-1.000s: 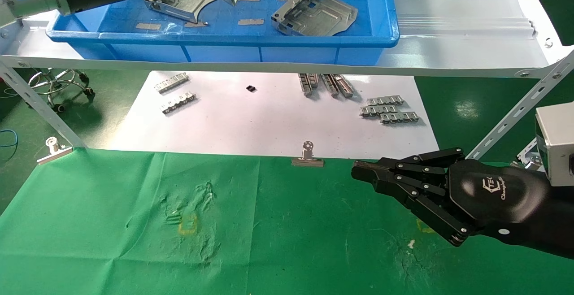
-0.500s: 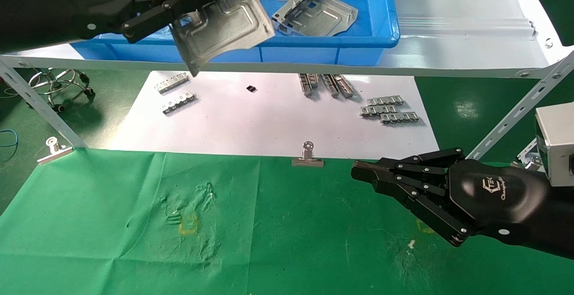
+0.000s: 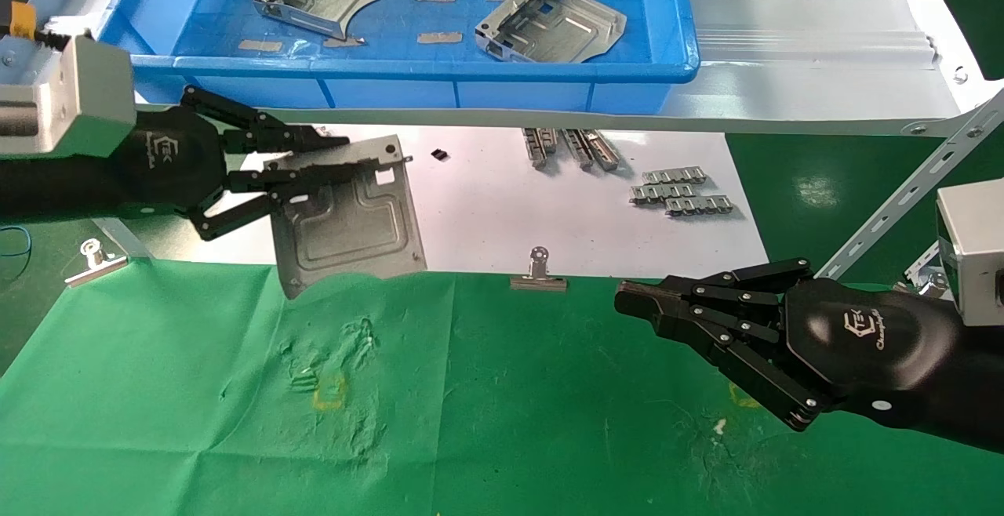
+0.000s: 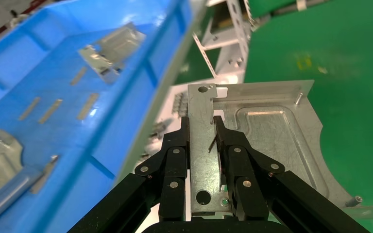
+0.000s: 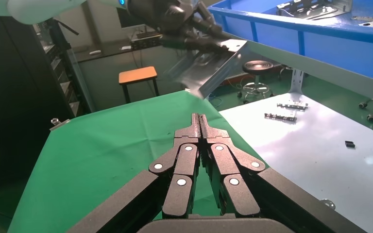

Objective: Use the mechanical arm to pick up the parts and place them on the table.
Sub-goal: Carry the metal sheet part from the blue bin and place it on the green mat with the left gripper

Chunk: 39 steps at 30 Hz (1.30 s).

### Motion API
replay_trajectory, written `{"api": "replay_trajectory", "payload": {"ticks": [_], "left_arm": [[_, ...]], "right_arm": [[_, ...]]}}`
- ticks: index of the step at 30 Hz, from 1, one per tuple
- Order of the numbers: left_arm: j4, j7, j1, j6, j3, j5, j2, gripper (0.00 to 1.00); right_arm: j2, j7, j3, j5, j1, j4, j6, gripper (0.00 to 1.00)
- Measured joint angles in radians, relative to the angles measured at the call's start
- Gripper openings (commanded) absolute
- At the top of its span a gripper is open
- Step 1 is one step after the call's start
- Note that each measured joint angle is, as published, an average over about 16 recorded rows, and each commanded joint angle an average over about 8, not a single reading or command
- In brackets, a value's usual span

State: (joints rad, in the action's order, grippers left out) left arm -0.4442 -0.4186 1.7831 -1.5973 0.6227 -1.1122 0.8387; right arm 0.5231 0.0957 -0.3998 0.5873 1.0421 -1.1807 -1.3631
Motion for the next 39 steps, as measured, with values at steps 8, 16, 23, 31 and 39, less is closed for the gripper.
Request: {"api": "replay_trajectory", "payload": {"ticks": [8, 16, 23, 31, 39], "left_arm": [[-0.056, -0.086, -0.073, 0.008, 0.118, -0.018, -0.031, 0.00], [-0.012, -0.186, -0.104, 0.015, 0.210, -0.052, -0.008, 0.00], [0.079, -0.270, -0.103, 0.023, 0.261, -0.076, 0.033, 0.00], [0.195, -0.359, -0.085, 0.036, 0.289, -0.094, 0.077, 0.64], [0.282, -0.430, -0.072, 0.049, 0.297, -0.102, 0.109, 1.00]], "right_arm": [[0.000, 0.000, 0.000, 0.000, 0.000, 0.000, 0.000, 0.00], [0.000, 0.000, 0.000, 0.000, 0.000, 0.000, 0.000, 0.00], [0.000, 0.000, 0.000, 0.000, 0.000, 0.000, 0.000, 0.00], [0.000, 0.000, 0.000, 0.000, 0.000, 0.000, 0.000, 0.00], [0.000, 0.000, 0.000, 0.000, 0.000, 0.000, 0.000, 0.00]]}}
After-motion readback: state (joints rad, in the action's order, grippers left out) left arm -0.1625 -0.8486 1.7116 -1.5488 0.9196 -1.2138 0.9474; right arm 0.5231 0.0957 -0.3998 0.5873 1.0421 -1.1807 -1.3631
